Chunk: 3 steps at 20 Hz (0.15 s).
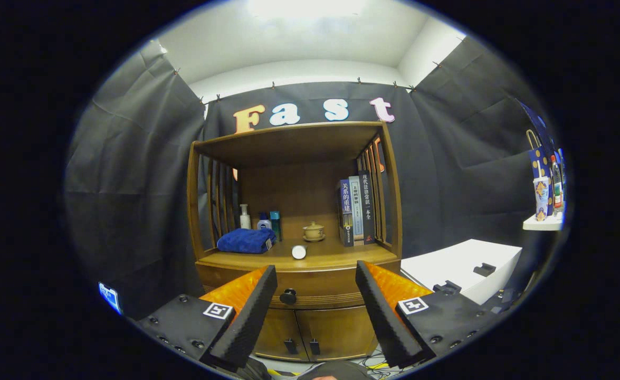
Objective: Pull open the drawer, take out the items inside it, and place them on the countertop above the cabinet.
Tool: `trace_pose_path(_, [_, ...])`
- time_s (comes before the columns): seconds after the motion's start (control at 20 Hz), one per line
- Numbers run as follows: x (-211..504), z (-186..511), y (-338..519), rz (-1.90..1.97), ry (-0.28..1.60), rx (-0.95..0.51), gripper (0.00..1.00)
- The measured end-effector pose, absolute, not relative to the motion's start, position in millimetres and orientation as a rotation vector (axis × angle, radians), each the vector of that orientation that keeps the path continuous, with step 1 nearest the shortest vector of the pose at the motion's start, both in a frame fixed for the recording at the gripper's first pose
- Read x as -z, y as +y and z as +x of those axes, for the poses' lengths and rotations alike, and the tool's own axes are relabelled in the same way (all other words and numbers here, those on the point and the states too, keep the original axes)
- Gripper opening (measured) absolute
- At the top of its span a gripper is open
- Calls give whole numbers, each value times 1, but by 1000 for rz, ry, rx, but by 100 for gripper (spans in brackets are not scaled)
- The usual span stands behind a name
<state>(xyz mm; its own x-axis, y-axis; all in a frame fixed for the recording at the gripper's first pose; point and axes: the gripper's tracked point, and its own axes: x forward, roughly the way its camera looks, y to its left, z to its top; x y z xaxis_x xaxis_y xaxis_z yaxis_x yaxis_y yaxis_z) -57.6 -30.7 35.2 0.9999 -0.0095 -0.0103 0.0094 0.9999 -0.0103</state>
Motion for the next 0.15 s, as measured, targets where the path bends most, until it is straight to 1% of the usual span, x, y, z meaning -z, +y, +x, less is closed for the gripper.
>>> trace_pose_path(0.15, [-33,-56,-26,0,18,-5,98])
